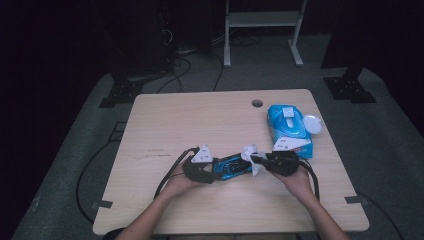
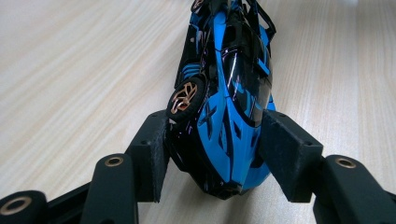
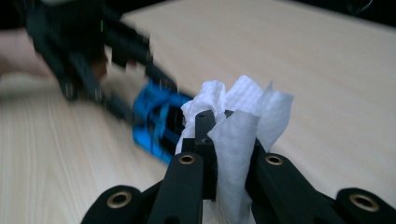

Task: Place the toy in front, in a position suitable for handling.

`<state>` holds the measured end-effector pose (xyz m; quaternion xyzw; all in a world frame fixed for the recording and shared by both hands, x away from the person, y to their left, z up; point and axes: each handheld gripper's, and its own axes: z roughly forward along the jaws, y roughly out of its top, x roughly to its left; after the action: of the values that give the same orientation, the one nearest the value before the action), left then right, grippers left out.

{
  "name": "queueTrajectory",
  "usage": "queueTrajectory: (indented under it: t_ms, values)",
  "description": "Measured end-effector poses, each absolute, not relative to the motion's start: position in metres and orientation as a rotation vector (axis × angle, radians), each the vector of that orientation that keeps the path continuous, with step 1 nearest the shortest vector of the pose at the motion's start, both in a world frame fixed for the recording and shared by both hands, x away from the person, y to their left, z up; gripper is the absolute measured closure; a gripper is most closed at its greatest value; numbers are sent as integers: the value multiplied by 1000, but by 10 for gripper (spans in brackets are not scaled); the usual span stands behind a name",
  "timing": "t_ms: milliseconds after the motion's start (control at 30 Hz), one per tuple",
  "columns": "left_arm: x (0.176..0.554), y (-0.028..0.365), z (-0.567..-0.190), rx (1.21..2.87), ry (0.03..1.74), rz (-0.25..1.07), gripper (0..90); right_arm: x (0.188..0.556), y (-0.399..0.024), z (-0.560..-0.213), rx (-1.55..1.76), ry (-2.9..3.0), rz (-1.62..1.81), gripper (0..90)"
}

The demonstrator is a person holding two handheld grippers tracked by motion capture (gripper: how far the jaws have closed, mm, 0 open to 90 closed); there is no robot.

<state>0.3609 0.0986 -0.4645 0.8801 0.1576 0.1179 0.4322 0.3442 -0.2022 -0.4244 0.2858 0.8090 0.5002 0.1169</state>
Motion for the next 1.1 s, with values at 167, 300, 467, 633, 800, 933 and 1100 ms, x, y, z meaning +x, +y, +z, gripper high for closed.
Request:
queueTrajectory:
  t_ms: [167,300,467,633,800,933,1100]
  values:
    - [351,97,-464,2204,328,385,442,355,-189,-403,799,2329,1421,837]
    - [349,98,-464,2205,318,386,448,373,-173,-417,812,2425,1246,835]
    - [348,98,-464,2209,297,374,462,370,-176,-422,824,2439,1276,836]
    - [350,95,-465,2222,336,313,446,357,-181,-421,783,2450,1260,836]
    - [353,92,-467,2219,334,257,481,348,-185,-422,770,2449,1268,836]
    - [354,92,-466,2221,315,262,581,343,-182,-421,748,2460,1237,835]
    - [356,96,-463,2202,306,320,680,343,-166,-416,713,2464,1266,836]
